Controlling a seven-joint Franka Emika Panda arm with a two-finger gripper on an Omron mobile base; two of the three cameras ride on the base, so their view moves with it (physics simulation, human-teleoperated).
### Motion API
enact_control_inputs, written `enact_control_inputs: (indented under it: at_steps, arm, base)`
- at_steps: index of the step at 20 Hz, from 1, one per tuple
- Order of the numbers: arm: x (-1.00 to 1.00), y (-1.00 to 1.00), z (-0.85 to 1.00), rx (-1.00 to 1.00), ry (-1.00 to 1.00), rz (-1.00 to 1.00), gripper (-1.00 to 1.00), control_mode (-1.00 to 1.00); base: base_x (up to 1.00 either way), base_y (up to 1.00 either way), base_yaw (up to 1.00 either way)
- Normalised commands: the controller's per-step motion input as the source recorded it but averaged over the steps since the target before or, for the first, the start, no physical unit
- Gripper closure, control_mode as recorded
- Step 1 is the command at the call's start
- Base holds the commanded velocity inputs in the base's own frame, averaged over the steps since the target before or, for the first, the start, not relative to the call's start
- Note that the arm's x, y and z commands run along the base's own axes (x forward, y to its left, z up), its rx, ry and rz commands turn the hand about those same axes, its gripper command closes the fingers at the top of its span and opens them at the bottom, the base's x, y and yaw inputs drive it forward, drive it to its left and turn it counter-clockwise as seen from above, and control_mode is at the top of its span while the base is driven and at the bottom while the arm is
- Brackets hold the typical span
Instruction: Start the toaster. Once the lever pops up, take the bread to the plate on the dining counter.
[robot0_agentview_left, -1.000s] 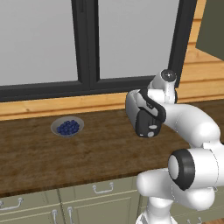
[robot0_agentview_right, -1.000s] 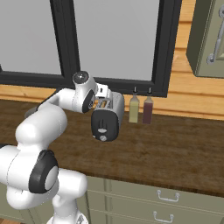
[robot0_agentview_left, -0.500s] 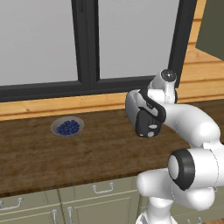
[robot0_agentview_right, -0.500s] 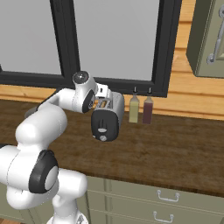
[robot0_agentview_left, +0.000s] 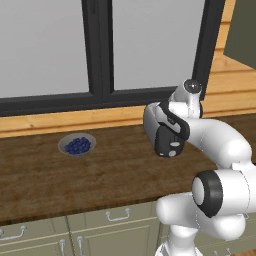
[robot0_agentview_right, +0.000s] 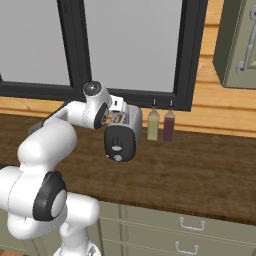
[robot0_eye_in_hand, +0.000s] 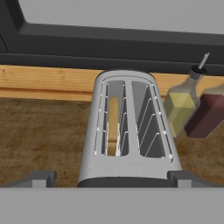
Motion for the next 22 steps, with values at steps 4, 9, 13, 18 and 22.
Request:
enact_control_inputs:
  at_steps: [4,9,13,18,22]
  arm:
    - [0.00,0.00,0.00,0.00,0.00,0.00,-1.00,-1.00]
    - [0.00,0.00,0.00,0.00,0.00,0.00,-1.00,-1.00]
    - [0.00,0.00,0.00,0.00,0.00,0.00,-1.00,-1.00]
    - [0.00,0.00,0.00,0.00,0.00,0.00,-1.00,-1.00]
    - [0.00,0.00,0.00,0.00,0.00,0.00,-1.00,-1.00]
  base:
    - [0.00,0.00,0.00]
    - [0.00,0.00,0.00]
    - [0.00,0.00,0.00]
    - [0.00,0.00,0.00]
    - [0.00,0.00,0.00]
